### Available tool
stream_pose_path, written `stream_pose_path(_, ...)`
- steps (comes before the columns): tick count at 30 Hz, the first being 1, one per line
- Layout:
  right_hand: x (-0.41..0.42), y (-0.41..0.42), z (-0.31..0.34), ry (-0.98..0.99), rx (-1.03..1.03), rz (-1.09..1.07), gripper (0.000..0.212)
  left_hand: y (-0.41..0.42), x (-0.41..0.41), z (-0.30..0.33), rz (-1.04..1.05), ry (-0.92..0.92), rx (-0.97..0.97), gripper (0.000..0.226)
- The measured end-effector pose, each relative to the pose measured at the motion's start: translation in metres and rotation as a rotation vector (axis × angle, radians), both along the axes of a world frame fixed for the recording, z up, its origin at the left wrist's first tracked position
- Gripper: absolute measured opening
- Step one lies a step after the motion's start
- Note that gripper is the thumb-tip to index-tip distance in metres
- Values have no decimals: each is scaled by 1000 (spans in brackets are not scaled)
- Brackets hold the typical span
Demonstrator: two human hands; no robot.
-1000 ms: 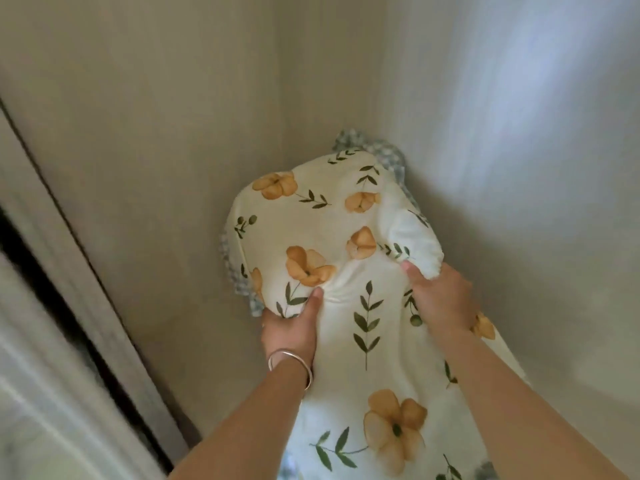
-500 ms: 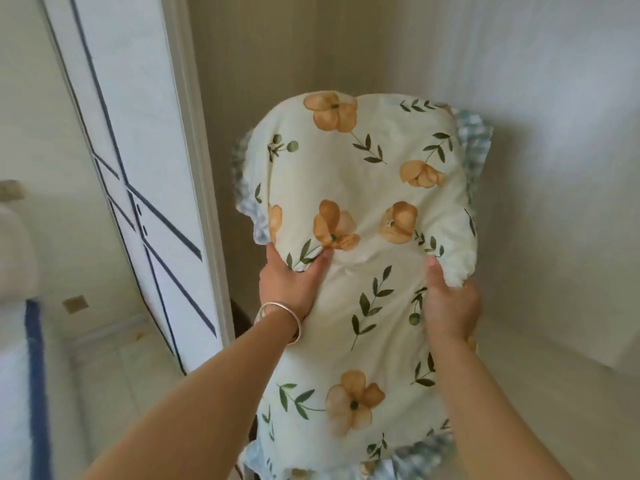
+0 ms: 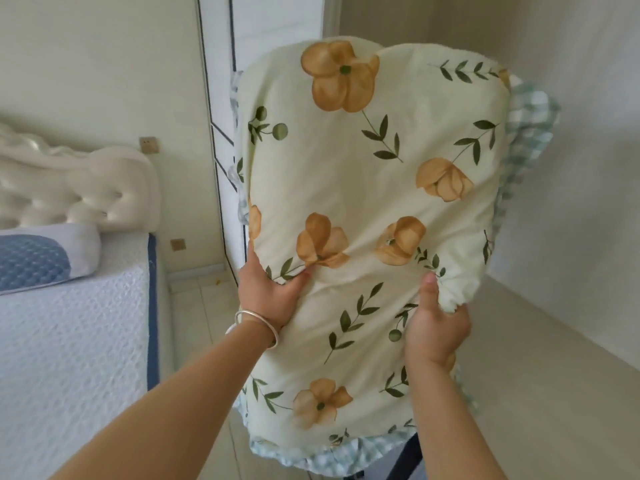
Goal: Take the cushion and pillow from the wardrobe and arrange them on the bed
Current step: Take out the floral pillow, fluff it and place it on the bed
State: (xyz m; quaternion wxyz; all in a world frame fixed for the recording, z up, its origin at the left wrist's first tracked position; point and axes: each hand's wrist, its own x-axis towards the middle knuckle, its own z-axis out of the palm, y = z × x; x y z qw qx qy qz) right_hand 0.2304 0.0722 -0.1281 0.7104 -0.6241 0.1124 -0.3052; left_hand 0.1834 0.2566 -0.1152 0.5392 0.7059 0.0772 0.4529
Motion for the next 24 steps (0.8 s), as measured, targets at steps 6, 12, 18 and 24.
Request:
stream_pose_path(6, -19, 93, 10, -54, 35, 185, 14, 86, -38, -4, 138, -62, -8, 77)
stream_pose_path(12, -6, 204, 8, -60, 28, 341, 16, 189, -46, -11, 299, -60, -55, 81)
stream_pose_path(18, 24, 306, 11, -43, -26, 445, 27, 288, -32, -20, 386, -49, -87, 81)
stream_pose_path(24, 55, 386, -2, 42, -185, 512, 39, 360, -15, -42, 406, -11, -161, 84)
